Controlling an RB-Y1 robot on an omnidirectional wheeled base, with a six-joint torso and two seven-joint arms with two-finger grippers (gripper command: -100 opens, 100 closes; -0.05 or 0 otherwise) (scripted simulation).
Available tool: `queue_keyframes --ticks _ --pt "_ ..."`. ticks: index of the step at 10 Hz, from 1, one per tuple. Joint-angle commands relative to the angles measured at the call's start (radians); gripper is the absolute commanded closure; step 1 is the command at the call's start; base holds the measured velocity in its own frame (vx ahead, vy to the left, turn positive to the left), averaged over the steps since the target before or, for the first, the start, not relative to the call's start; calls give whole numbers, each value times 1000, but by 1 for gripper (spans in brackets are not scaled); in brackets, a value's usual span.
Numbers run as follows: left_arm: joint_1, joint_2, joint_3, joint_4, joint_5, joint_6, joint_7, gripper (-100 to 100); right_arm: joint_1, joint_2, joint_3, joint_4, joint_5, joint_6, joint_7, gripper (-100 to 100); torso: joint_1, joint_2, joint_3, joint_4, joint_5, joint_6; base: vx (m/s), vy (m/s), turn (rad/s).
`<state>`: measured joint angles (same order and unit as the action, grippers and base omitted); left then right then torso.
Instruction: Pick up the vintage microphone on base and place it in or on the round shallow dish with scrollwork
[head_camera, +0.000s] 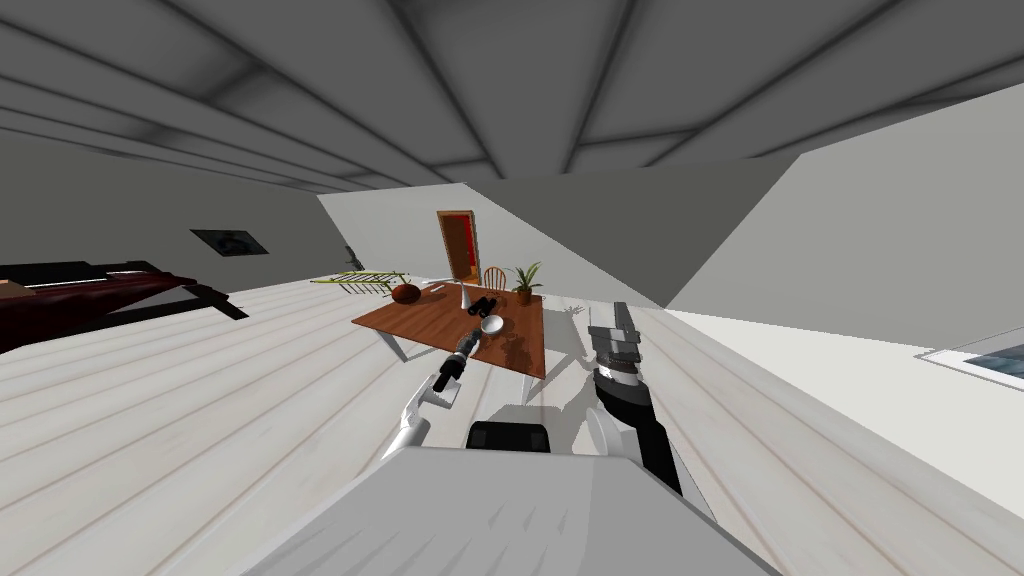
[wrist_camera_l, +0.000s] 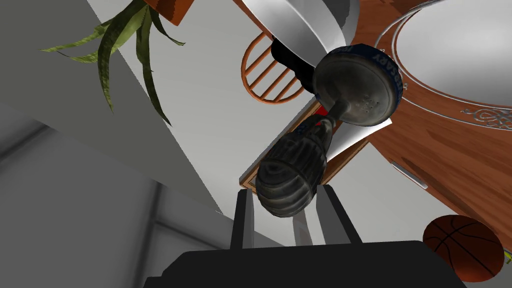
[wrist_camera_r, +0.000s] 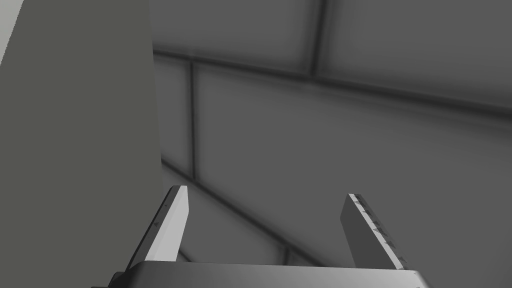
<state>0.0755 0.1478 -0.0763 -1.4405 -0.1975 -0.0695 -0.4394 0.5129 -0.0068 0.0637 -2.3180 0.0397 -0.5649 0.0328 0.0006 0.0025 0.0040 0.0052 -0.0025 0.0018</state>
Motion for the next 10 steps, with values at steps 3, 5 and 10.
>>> queue_keyframes --ticks 3,5,10 --pt "-9 5 8 85 -3 -110 -74 100 0 0 0 0 0 0 0 0 -1 0 0 0 0 0 24 46 -6" --pt "-9 5 8 85 -3 -146 -74 100 0 0 0 0 0 0 0 0 -1 0 0 0 0 0 11 28 -4" --pt "-25 12 21 214 -5 -292 -169 100 0 0 0 0 0 0 0 0 -1 0 1 1 0 0 21 38 -16"
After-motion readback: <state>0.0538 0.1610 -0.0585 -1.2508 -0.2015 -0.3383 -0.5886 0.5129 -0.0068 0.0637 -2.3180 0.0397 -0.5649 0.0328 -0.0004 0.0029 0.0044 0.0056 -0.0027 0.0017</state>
